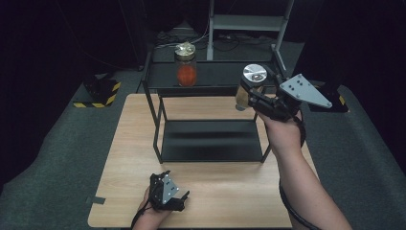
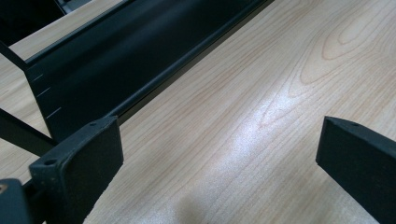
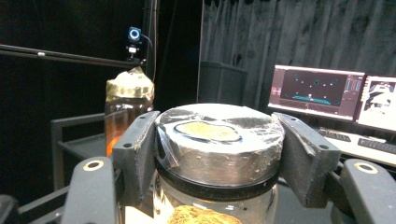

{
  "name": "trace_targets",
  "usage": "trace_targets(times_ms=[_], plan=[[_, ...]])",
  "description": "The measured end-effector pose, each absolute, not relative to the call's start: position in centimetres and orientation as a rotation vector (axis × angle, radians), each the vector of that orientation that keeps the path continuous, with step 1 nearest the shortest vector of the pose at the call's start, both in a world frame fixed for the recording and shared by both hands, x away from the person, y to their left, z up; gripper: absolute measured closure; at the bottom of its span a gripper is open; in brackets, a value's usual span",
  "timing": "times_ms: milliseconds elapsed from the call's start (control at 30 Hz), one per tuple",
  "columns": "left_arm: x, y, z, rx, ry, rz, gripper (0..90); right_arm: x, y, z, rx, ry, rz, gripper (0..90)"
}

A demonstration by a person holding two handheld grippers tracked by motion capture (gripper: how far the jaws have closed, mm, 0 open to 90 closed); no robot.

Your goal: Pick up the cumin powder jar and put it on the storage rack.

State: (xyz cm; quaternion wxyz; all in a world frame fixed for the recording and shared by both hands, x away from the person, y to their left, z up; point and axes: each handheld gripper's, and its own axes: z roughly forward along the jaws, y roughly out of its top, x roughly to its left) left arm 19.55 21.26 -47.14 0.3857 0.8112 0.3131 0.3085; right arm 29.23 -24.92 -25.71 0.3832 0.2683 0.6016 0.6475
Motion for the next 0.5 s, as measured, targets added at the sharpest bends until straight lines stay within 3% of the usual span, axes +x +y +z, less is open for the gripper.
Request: trace_targets(times_ms=[500], plan=[[19.6,21.3,-47.1,2.067,0.797,0.785,1.0,31.2,-23.5,-24.2,0.697,1.525,1.605,34.1]])
